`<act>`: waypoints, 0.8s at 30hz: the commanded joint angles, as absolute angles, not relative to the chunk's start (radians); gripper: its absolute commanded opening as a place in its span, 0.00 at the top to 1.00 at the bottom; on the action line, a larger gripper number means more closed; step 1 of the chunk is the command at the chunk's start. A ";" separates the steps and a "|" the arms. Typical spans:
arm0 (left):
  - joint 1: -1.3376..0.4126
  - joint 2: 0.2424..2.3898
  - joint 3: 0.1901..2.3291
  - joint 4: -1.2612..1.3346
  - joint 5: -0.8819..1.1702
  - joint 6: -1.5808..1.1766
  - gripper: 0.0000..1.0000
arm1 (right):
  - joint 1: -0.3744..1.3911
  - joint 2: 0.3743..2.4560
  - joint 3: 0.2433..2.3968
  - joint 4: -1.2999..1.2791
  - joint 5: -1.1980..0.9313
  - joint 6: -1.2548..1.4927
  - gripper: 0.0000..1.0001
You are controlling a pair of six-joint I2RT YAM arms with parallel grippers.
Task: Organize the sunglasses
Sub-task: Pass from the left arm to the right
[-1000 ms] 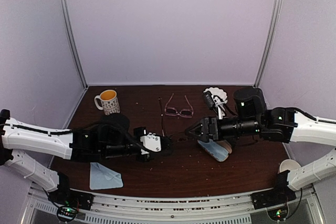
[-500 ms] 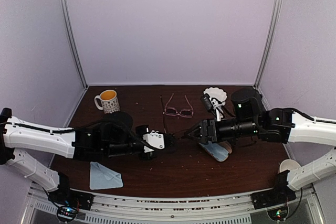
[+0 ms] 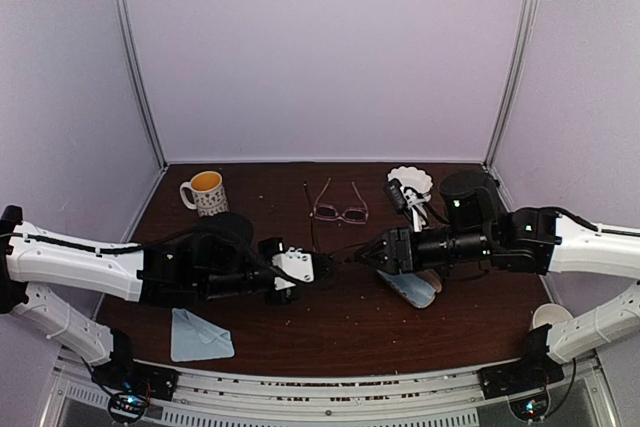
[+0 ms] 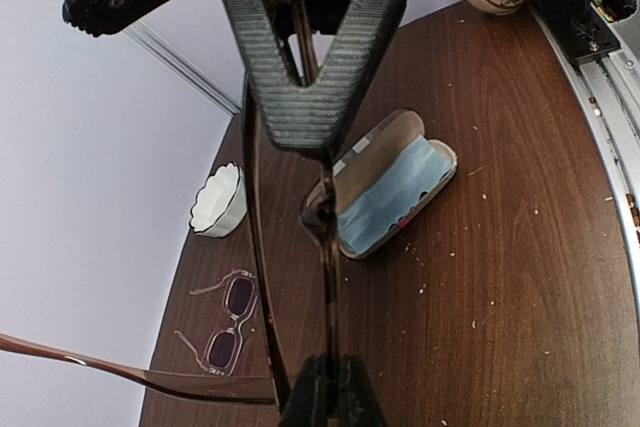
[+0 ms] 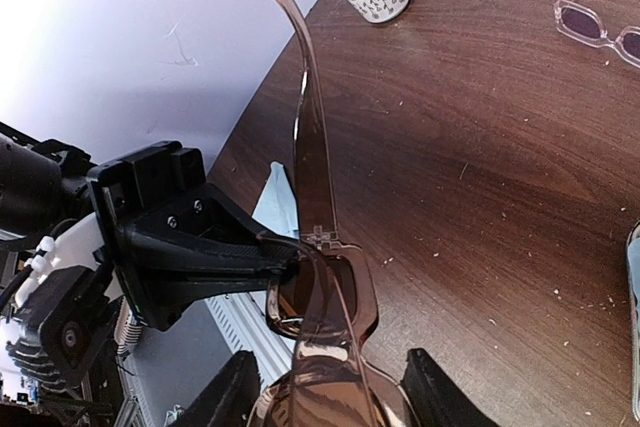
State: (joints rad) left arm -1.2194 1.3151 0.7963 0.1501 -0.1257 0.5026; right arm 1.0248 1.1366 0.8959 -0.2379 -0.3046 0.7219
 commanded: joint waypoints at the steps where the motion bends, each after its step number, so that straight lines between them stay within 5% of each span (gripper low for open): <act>1: -1.221 1.318 0.823 0.176 -0.147 0.484 1.00 | 1.026 1.117 0.883 -0.214 -0.298 0.717 0.56; 10: -1.221 1.308 0.825 0.164 -0.155 0.454 0.98 | 1.025 1.111 0.875 -0.214 -0.279 0.710 0.63; 19: -1.221 1.194 0.807 0.094 -0.064 0.381 0.52 | 1.017 1.086 0.874 -0.234 -0.194 0.650 0.65; 24: -1.221 1.110 0.782 0.094 -0.057 0.313 0.43 | 1.009 1.072 0.870 -0.252 -0.150 0.603 0.65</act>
